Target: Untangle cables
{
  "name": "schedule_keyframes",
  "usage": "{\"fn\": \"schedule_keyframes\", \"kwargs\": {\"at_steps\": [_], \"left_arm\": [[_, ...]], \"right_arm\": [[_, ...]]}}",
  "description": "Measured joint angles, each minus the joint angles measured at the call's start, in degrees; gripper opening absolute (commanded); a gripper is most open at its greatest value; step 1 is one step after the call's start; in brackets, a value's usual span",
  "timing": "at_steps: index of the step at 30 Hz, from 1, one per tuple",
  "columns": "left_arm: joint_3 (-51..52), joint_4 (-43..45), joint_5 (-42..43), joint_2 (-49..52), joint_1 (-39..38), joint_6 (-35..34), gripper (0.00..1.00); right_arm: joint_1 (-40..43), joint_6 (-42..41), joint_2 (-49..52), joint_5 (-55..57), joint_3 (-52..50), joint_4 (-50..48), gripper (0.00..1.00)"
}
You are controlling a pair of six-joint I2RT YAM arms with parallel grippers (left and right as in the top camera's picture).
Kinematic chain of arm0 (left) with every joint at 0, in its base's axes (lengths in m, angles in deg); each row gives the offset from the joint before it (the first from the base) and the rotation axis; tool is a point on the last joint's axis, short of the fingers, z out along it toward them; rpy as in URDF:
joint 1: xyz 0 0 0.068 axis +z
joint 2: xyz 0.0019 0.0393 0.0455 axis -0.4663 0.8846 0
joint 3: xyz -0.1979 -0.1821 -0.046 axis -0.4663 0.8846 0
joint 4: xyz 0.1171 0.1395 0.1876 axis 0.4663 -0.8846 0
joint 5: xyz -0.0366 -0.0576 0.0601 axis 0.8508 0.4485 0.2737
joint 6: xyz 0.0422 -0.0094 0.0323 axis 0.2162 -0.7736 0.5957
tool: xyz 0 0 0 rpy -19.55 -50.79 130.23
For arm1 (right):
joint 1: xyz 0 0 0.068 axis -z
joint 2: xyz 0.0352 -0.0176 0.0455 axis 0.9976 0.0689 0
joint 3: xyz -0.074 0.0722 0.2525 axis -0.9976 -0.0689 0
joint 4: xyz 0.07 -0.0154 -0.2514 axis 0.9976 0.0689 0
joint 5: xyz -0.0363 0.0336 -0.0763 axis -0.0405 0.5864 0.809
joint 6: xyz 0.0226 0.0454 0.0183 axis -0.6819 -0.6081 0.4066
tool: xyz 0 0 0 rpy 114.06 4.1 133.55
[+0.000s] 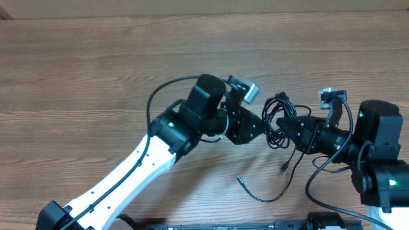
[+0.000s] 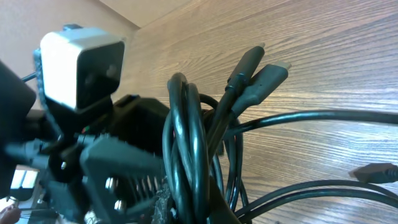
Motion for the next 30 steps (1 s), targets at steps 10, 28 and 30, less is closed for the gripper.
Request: {"fn": "schedule_keyframes", "kwargs": {"at_steps": [10, 28, 30], "left_arm": [[0.0, -0.2, -4.55, 0.0, -3.06, -1.16, 0.16], [-0.11, -2.69, -5.09, 0.0, -3.43, -2.97, 0.04], [-0.33, -4.15, -4.85, 0.0, -3.43, -2.97, 0.04]], "right_arm": [[0.0, 0.24, 0.0, 0.44, 0.0, 0.11, 0.04], [-0.02, 0.24, 0.02, 0.22, 0.0, 0.15, 0.04], [-0.02, 0.24, 0.02, 0.2, 0.0, 0.26, 0.04]]}}
